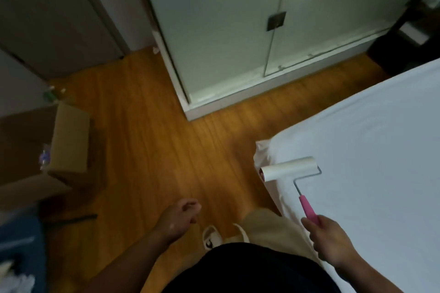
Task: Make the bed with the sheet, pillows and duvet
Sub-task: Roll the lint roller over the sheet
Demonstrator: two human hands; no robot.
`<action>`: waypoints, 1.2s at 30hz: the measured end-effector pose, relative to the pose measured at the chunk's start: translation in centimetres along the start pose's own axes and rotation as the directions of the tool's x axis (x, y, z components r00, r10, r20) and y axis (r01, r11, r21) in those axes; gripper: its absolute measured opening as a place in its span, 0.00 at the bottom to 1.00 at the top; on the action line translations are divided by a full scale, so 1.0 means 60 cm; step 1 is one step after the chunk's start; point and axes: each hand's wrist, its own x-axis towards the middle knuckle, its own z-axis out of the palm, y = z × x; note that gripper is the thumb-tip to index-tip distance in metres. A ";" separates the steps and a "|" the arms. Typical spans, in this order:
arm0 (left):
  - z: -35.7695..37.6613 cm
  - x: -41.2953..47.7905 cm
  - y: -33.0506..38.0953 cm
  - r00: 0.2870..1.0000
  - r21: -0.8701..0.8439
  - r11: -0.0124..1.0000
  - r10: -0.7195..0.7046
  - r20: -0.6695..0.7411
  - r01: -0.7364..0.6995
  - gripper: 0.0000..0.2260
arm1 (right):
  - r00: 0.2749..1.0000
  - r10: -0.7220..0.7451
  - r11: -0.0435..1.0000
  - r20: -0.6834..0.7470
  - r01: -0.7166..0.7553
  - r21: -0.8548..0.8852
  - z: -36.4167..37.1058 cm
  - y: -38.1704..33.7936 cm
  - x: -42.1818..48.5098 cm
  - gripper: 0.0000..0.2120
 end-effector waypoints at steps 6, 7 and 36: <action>-0.137 0.231 0.314 0.985 0.263 0.950 0.155 0.073 -0.169 0.10 | 0.981 0.189 0.966 -0.032 -0.180 0.184 -0.010 -0.130 0.150 0.14; -0.147 0.270 0.353 0.984 0.289 0.941 0.165 0.066 -0.177 0.10 | 0.975 0.219 0.950 -0.019 -0.209 0.231 -0.016 -0.156 0.187 0.13; 0.392 1.005 1.580 0.778 0.553 0.613 0.173 0.603 -0.565 0.04 | 0.813 0.529 0.679 -0.244 -0.233 0.696 -0.625 -0.652 0.876 0.13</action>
